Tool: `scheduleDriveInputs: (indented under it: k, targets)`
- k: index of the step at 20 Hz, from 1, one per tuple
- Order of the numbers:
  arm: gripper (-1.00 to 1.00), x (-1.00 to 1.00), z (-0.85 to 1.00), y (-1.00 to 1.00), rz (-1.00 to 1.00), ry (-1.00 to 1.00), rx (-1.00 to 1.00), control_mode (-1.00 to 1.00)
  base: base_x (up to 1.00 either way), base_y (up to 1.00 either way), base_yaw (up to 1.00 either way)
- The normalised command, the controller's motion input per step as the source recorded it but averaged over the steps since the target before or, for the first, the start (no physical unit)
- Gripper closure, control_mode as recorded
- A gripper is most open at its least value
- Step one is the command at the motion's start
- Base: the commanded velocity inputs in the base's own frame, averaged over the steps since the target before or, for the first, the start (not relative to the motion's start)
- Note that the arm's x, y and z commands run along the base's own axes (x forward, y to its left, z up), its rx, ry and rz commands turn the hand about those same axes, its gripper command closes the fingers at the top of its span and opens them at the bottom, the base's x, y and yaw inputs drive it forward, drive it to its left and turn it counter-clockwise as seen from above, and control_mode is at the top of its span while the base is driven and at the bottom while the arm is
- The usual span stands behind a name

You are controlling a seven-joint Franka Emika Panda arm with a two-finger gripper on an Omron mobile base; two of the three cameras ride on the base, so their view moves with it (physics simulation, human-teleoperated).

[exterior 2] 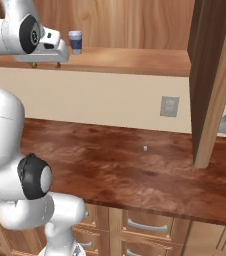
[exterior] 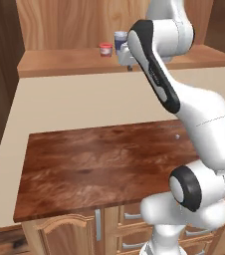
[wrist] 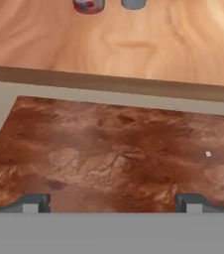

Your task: Pick the jam and bar from the counter and place them in the cabinets closest to them.

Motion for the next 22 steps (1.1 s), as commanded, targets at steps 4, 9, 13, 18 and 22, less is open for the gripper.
scheduleDriveInputs:
  k: [4, 9, 13, 18, 22]
  targets:
    - [-1.00, -1.00, -0.43, -0.50, 0.01, -0.07, -0.02, -1.00, 0.00, 0.00, 0.00]
    - [-1.00, -1.00, -0.49, -0.49, 0.04, -0.13, -0.07, -1.00, 0.00, 0.00, 0.00]
    - [-1.00, -1.00, -0.57, -0.47, 0.06, -0.14, -0.11, -1.00, 0.00, 0.00, 0.00]
    - [-1.00, -0.86, -0.54, -0.50, 0.03, -0.07, -0.10, -1.00, 0.00, 0.00, 0.00]
    - [-1.00, -0.44, -0.20, -0.27, 0.00, -0.02, -0.03, -1.00, 0.00, 0.00, 0.00]
